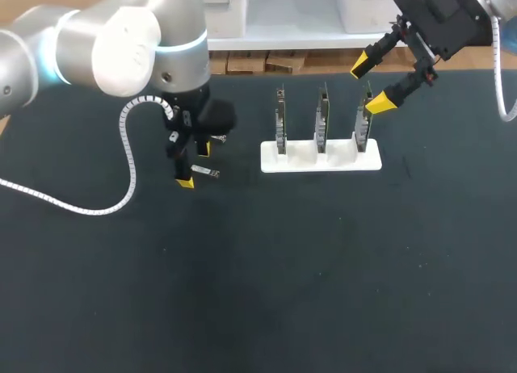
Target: Pick up the optical module with the left hand, and insert it into the network port with the right hand.
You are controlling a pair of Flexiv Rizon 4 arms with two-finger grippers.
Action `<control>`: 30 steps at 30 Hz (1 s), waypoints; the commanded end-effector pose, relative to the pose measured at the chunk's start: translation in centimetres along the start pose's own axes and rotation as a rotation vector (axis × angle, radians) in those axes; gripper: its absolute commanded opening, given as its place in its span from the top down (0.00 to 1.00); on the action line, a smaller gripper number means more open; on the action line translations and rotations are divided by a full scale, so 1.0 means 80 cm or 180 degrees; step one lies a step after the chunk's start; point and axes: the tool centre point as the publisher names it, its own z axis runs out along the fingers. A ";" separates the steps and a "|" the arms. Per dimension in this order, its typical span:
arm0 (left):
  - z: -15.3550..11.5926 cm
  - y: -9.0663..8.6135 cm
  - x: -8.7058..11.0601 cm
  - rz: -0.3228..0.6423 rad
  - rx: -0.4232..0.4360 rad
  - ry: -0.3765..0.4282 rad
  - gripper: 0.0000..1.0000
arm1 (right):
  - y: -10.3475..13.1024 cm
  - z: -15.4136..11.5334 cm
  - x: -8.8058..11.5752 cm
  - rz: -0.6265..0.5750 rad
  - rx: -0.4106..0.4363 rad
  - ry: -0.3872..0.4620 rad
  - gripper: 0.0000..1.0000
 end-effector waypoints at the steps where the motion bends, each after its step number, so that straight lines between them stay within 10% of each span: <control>1: 0.003 0.008 0.001 -0.0012 0.0040 0.0013 0.00 | 0.000 0.000 0.001 -0.0003 0.0004 -0.0003 0.00; 23: 0.010 0.011 0.006 -0.0063 0.0072 0.0004 0.09 | 0.000 0.000 0.001 -0.0003 0.0004 -0.0003 0.00; 26: 0.012 0.011 0.005 -0.0058 0.0075 -0.0004 0.18 | 0.000 0.000 0.001 -0.0003 0.0004 -0.0003 0.00; 30: 0.015 0.012 0.004 -0.0038 0.0090 -0.0017 0.85 | 0.000 0.000 0.001 -0.0003 0.0004 -0.0003 0.00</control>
